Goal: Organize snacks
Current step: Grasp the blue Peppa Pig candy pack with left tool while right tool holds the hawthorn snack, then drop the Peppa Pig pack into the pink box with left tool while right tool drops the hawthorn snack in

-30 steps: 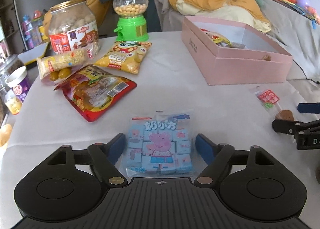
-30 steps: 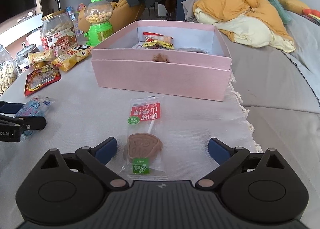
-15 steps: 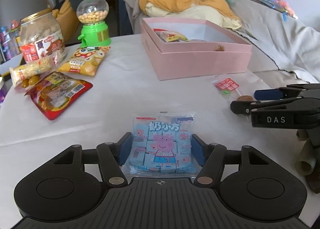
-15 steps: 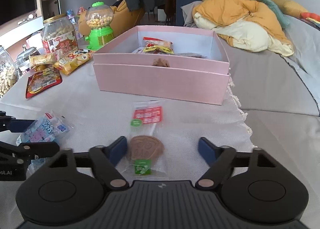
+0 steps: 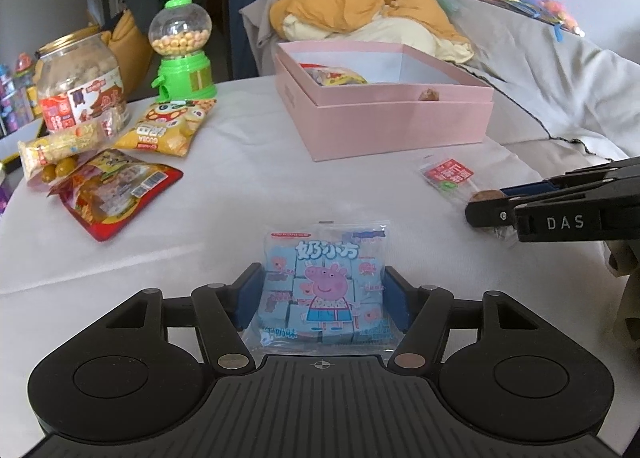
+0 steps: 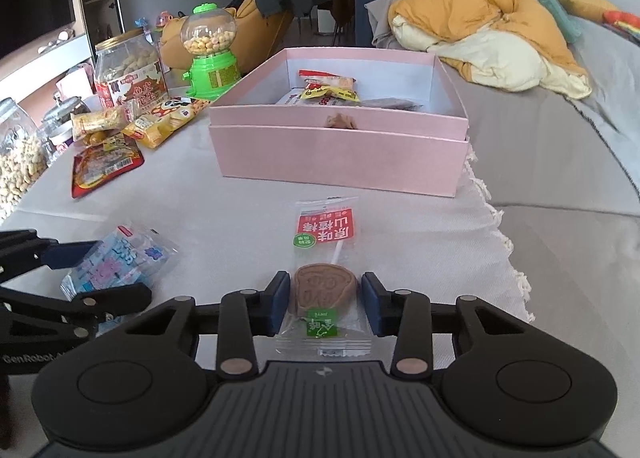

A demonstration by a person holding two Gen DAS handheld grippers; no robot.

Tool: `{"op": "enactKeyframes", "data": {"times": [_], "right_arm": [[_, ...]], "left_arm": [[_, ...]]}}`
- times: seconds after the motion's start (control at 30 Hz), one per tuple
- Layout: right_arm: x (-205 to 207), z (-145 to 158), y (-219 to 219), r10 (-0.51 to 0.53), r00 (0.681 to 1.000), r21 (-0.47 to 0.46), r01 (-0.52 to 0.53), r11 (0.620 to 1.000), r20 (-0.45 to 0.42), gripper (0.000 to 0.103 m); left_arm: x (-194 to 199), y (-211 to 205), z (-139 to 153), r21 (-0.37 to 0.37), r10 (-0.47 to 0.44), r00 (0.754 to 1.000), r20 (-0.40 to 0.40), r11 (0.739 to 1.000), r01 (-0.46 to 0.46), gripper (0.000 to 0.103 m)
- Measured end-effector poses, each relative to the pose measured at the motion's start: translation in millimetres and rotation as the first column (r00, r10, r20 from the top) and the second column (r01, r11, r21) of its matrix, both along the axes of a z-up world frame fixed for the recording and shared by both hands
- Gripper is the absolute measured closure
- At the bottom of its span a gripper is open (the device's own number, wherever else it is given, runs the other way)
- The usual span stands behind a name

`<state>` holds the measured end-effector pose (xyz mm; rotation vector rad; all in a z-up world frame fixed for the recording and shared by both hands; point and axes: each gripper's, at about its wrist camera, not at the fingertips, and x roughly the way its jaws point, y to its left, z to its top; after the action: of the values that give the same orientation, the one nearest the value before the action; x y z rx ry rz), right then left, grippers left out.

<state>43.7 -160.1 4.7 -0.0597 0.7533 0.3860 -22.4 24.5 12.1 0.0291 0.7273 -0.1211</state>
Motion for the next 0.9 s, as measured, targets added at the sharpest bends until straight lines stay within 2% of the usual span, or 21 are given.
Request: {"op": "enactKeyframes", "data": {"times": [0.1,0.2,0.4,0.63,0.9], "right_arm": [[-1,1,0,0.015,1.000,0.016,-0.015,1.000,-0.005,0.065],[-2,-3,2,0.010,1.000,-0.006,-0.010,1.000,0.018,0.065],[-8,-2,-4,0.024,0.999,-0.005,-0.024,1.000,0.024,0.065],[-2,3,-34,0.032,0.998,0.078,-0.027,0.997,-0.055,0.066],[3,16,-59,0.026,0.998,0.067,-0.022,0.998,-0.062,0.067]], "left_arm": [[-1,2,0,-0.018,0.002,1.000,0.005,1.000,-0.001,0.034],[-2,5,1,-0.045,0.015,1.000,0.009,0.999,-0.014,0.038],[-4,13,5,-0.149,0.029,1.000,0.010,0.988,-0.027,0.038],[-8,1,24,-0.130,-0.035,0.995,0.088,0.990,0.046,0.038],[-12,-2,34,-0.128,-0.055,0.986,0.158,0.989,0.076,0.038]]}}
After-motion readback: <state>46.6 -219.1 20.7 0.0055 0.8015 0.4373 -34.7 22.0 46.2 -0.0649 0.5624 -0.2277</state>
